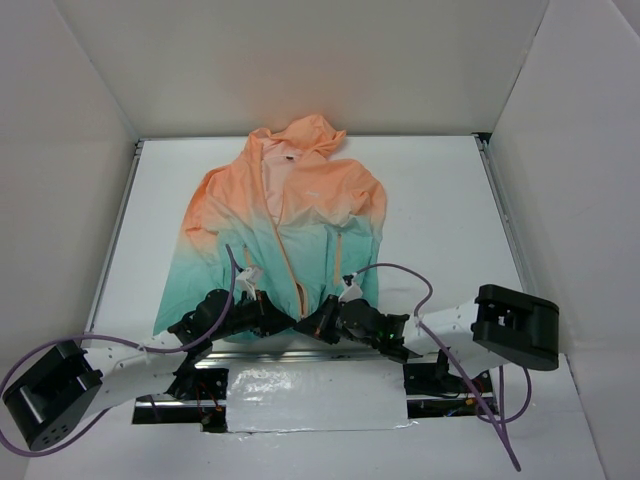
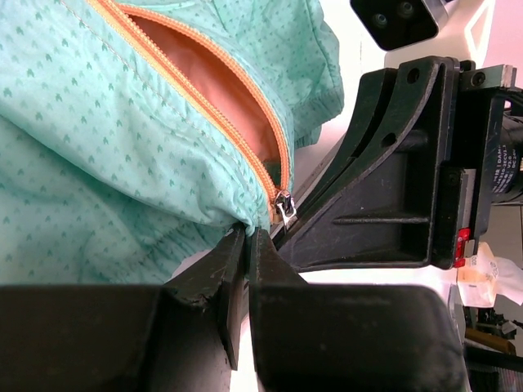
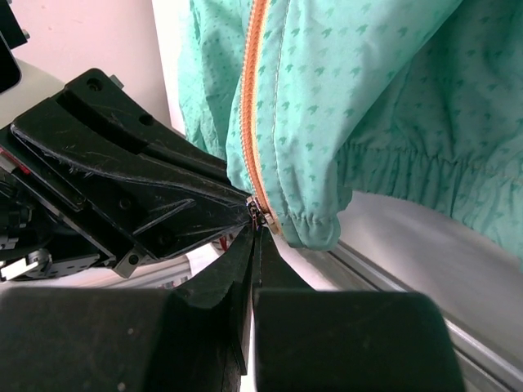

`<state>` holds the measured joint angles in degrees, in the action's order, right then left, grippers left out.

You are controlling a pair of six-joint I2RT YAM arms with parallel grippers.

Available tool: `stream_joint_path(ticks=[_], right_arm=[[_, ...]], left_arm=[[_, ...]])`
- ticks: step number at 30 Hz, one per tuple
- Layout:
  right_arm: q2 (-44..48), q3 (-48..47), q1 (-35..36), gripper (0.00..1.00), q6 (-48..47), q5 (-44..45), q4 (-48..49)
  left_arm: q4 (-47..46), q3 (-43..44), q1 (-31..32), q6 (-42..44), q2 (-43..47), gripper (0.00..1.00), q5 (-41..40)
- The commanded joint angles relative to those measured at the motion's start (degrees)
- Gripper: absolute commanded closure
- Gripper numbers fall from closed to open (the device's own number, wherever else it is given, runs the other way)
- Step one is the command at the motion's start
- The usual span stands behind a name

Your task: Zip up the jacket

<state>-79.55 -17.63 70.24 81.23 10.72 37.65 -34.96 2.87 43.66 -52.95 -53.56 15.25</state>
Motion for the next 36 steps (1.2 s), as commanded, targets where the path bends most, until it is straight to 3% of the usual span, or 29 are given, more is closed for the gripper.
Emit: stream_joint_path(ticks=[1,8,17,22,28,36], right_arm=[[3.2,-1.4,-0.5,1.00,1.6,0.0,-1.7],[4.9,-11.0,-3.6,1.00,0.0,-6.0,-19.8],[4.8,-11.6,-8.4,1.00,-2.3,-20.4,-17.2],[5.7,-17.7,-8.5,1.00,-4.3,-19.4,-25.6],[3.9,-25.9,-8.6,1.00,-3.4,-18.7,-43.3],[5.7,-24.8,-8.5,1.00,4.3,-17.1,-49.6]], left_arm=[[-3.4,0.0,0.5,-0.2,-0.3,1.00,1.3],[-5.2,-1.0,0.6,1.6,2.1,1.00,2.7],[-0.6,-0.5,0.8,5.7,7.9,1.00,4.4],[-2.2,-1.3,1.1,5.2,6.8,1.00,4.6],[-3.1,-1.0,1.6,5.2,5.2,1.00,4.2],[-1.7,-0.9,2.6,5.6,7.1,1.00,2.1]])
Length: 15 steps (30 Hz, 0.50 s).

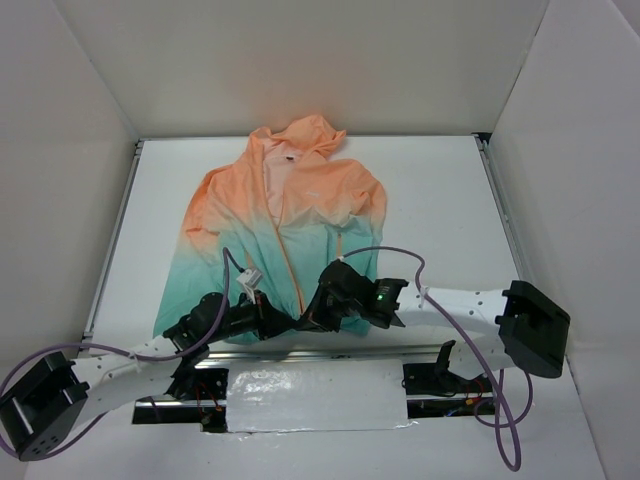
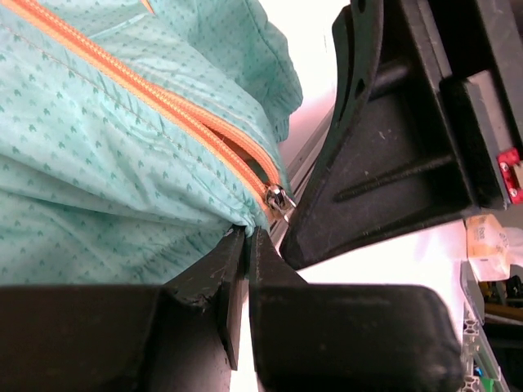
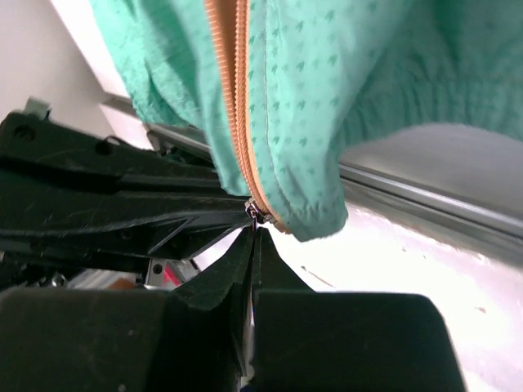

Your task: Zip up the jacket

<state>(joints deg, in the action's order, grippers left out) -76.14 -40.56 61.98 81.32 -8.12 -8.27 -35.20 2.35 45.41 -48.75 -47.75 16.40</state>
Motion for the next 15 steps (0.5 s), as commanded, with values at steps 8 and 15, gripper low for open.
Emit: stream_joint_path(ticks=[8,15], right_arm=[[1.9,0.0,-0.8,1.00,14.7,-1.9,-6.2],[-2.1,1.4,-5.0,1.00,20.3,-10.4,2.9]], left_arm=[[-2.7,-1.4,1.6,1.5,2.8,1.00,0.3],[-4.3,-1.5,3.4,1.6,1.2,1.00,0.1]])
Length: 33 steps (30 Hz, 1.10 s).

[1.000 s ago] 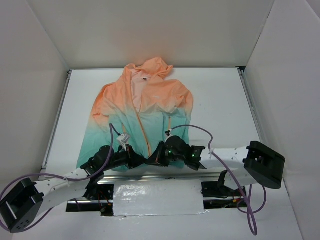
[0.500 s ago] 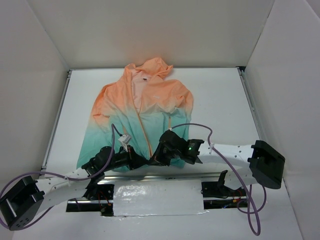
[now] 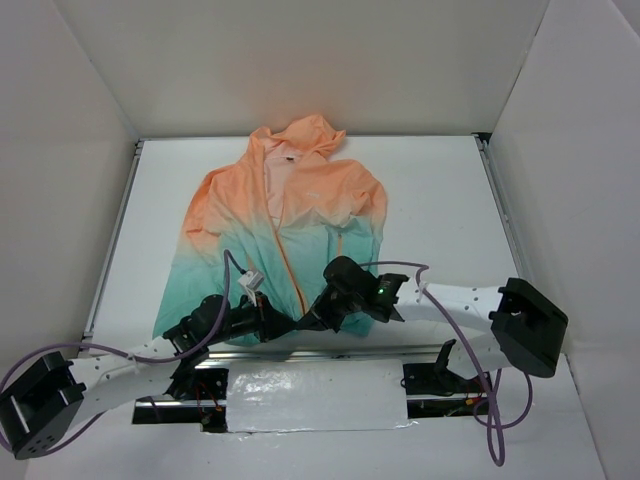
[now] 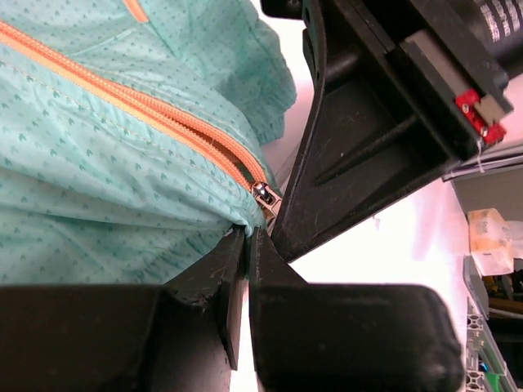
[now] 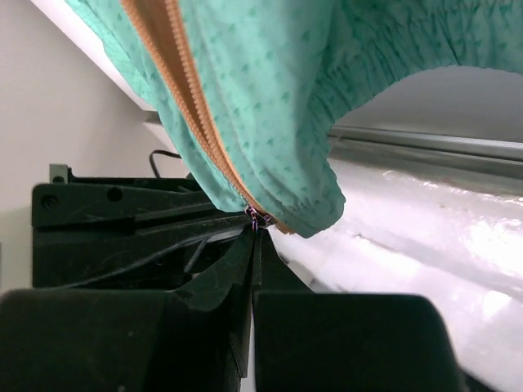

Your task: Zip up the jacket

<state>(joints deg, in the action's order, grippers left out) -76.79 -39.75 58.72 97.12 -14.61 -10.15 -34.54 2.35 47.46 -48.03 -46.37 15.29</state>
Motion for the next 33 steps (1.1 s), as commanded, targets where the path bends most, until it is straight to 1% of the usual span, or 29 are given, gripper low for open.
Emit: stream_joint_path(ticks=[1,4,8,11,14,16,18,20,22,28,33], right_arm=[[-1.7,0.6,-2.2,1.00,4.8,-4.9,5.5],[-1.6,0.5,-3.8,1.00,7.5,-6.5,5.2],[0.2,0.6,-5.1,1.00,11.5,-5.6,1.1],[2.5,3.5,-5.5,1.00,15.0,-5.0,4.5],[3.0,4.8,-5.8,1.00,18.1,-4.5,3.7],[1.9,5.3,-6.1,1.00,18.7,-5.0,3.4],[0.3,6.9,-6.8,1.00,19.8,-7.7,6.9],[-0.4,7.5,-7.6,1.00,21.1,-8.5,9.9],[-0.4,7.4,-8.6,1.00,21.3,-8.3,10.0],[2.5,7.3,-14.9,1.00,21.6,-7.9,9.8],[0.5,5.4,-21.2,1.00,20.5,-8.8,9.9]], left_arm=[[-4.6,-1.4,1.7,1.1,-0.1,1.00,1.0],[-3.2,-1.1,2.5,1.4,0.5,1.00,-0.5],[-2.7,-1.6,3.0,1.1,2.0,1.00,-1.9],[-2.1,-1.7,3.2,1.1,2.9,1.00,-2.8],[-1.8,-1.6,3.3,1.2,3.6,1.00,-3.2],[-1.9,-1.5,3.3,1.4,4.0,1.00,-2.9],[-2.6,-1.4,3.5,1.8,4.4,1.00,-2.2],[-3.3,-1.4,3.7,2.1,4.6,1.00,-1.8],[-3.5,-1.3,4.0,2.5,4.7,1.00,-1.6],[-4.0,-1.1,4.9,3.6,4.7,1.00,-0.2],[-4.7,-1.3,6.1,4.2,5.1,1.00,0.1]])
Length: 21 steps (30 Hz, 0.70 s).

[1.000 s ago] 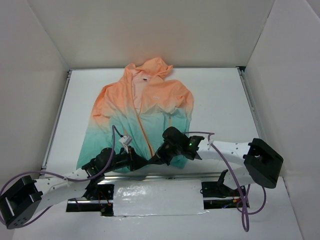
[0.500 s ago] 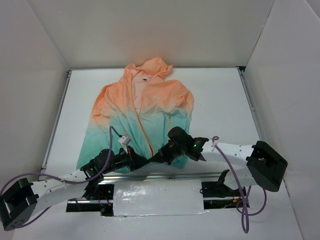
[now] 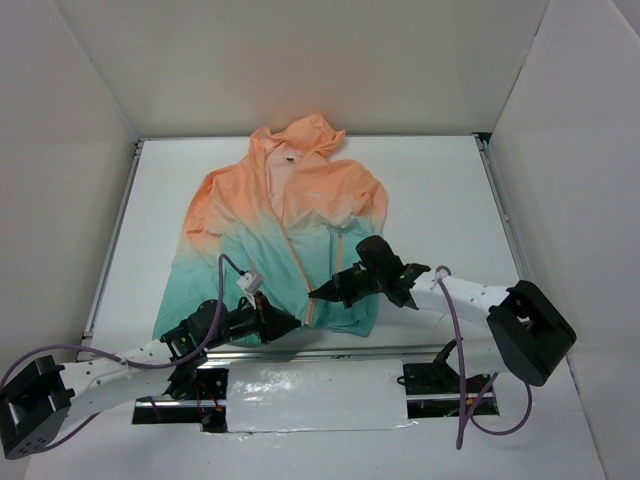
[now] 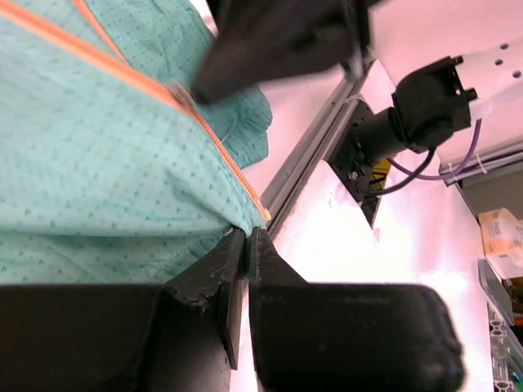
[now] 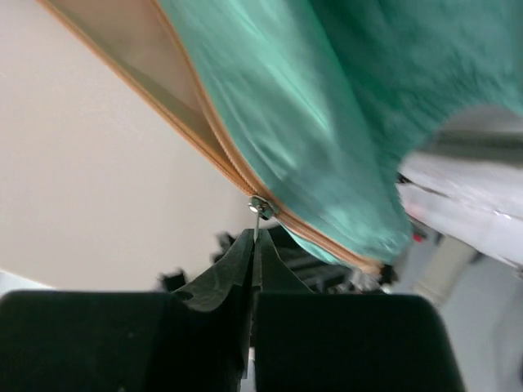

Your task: Zip up the jacket

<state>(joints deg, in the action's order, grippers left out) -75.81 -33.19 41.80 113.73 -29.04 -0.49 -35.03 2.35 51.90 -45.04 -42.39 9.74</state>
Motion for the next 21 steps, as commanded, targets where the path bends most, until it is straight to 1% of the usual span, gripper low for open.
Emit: stream_joint_path(ticks=[1,4,8,9,11,12,13,14,15,16,17,18,19,21], right_arm=[[-2.2,-1.7,-5.0,1.00,2.8,5.4,0.2],[-5.2,-5.6,-5.8,1.00,0.6,5.2,-1.3],[-8.6,-14.2,-7.5,1.00,-3.4,7.4,-5.4],[-9.3,-16.0,-9.5,1.00,-5.6,7.9,-6.4],[-12.9,-22.6,-11.8,1.00,-8.3,8.6,-7.1],[-14.6,-25.7,-14.6,1.00,-11.1,8.7,-10.0],[-18.5,-32.5,-15.9,1.00,-12.6,8.8,-11.5],[-20.8,-36.2,-17.4,1.00,-15.7,8.9,-14.8],[-25.3,-40.5,-20.1,1.00,-17.0,9.5,-17.1],[-27.4,-48.4,-21.1,1.00,-18.3,10.2,-18.6],[-29.8,-52.1,-22.5,1.00,-20.9,10.6,-19.9],[-34.3,-56.2,-24.9,1.00,-22.1,11.0,-20.4],[-36.4,-63.2,-26.3,1.00,-23.1,10.8,-20.6],[-42.4,-69.0,-29.1,1.00,-25.9,9.0,-17.6]], left_arm=[[-4.0,-1.2,1.8,1.2,1.0,1.00,5.6],[-3.6,-0.9,2.6,1.6,0.9,1.00,5.6],[-2.6,-0.6,3.4,1.6,0.8,1.00,4.9],[-2.0,-0.4,3.7,1.5,0.7,1.00,4.7],[-0.9,-0.2,4.1,1.3,0.9,1.00,3.5],[-0.1,-0.2,4.4,1.1,1.0,1.00,2.8],[0.1,-0.2,4.5,0.9,0.8,1.00,2.3],[0.7,-0.1,4.8,0.7,0.6,1.00,1.2],[1.4,-0.1,4.9,0.5,0.5,1.00,0.6],[1.7,0.0,5.1,0.3,0.2,1.00,0.1],[2.3,0.2,5.4,0.0,0.0,1.00,-1.5],[2.9,0.2,5.6,-0.7,-0.2,1.00,-2.3],[3.6,0.0,5.8,-1.1,-0.4,1.00,-3.0],[5.3,0.2,6.4,-2.9,-0.8,1.00,-6.7]])
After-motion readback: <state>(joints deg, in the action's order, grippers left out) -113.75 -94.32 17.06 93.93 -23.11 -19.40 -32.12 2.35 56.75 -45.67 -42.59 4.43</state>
